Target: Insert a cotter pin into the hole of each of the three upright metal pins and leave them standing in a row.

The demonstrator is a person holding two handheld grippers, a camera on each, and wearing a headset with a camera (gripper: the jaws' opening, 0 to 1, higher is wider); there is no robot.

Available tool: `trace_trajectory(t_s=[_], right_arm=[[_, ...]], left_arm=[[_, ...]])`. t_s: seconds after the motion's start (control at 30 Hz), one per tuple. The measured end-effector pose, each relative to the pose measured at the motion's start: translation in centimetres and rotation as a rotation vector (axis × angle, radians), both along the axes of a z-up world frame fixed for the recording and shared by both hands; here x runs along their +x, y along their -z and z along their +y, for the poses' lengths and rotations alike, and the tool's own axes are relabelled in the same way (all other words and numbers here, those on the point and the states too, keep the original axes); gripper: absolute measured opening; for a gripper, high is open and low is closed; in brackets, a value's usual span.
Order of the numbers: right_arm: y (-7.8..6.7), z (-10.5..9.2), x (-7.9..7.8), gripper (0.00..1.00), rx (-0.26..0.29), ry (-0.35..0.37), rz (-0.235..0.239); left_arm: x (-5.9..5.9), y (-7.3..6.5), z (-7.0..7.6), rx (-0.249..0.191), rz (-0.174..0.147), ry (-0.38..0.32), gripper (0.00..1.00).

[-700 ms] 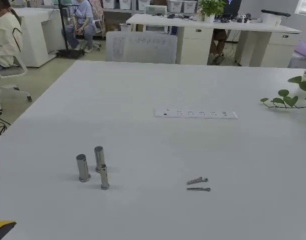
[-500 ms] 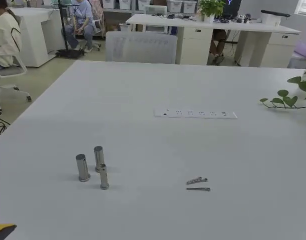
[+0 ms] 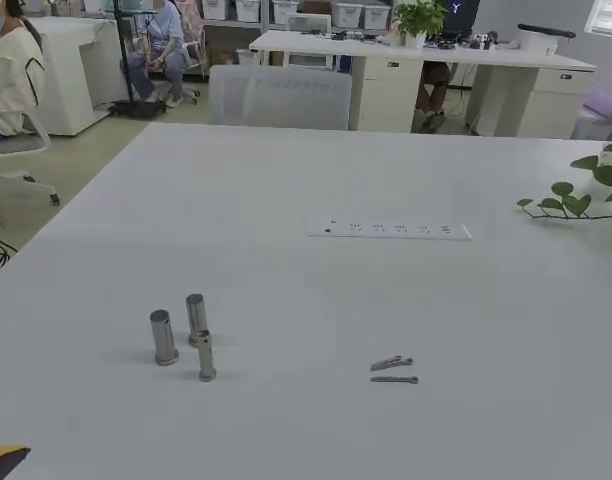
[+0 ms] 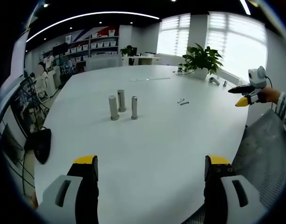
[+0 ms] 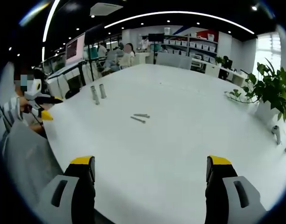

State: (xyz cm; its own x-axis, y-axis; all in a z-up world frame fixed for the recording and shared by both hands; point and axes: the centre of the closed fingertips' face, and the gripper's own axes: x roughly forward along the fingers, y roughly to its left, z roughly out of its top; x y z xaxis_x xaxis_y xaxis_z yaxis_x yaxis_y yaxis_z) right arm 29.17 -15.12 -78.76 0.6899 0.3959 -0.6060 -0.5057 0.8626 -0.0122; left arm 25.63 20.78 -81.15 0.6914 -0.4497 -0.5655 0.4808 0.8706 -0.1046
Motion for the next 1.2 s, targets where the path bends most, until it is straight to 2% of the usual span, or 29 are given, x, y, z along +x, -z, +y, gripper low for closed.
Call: trace_trajectory(t_s=[0.2, 0.53, 0.7, 0.8, 0.93, 1.2], right_arm=[[0.1, 0.0, -0.2, 1.00, -0.039, -0.018, 0.010], [0.1, 0.2, -0.3, 1.00, -0.028, -0.021, 0.011], [0.1, 0.2, -0.4, 1.00, -0.028, -0.020, 0.014], [0.1, 0.1, -0.4, 1.00, -0.029, -0.019, 0.015], [0.2, 0.3, -0.4, 1.00, -0.038, -0.029, 0.020], [0.3, 0.2, -0.3, 1.00, -0.052, -0.032, 0.026]], left_arm=[[0.2, -0.3, 0.2, 0.001, -0.008, 0.001, 0.95], [0.1, -0.1, 0.2, 0.015, 0.007, 0.013, 0.93], [0.4, 0.0, 0.3, 0.037, -0.002, 0.015, 0.91], [0.3, 0.4, 0.2, 0.047, 0.016, 0.025, 0.90], [0.4, 0.4, -0.2, 0.042, 0.014, 0.039, 0.90], [0.9, 0.7, -0.5, 0.054, 0.031, 0.057, 0.90]])
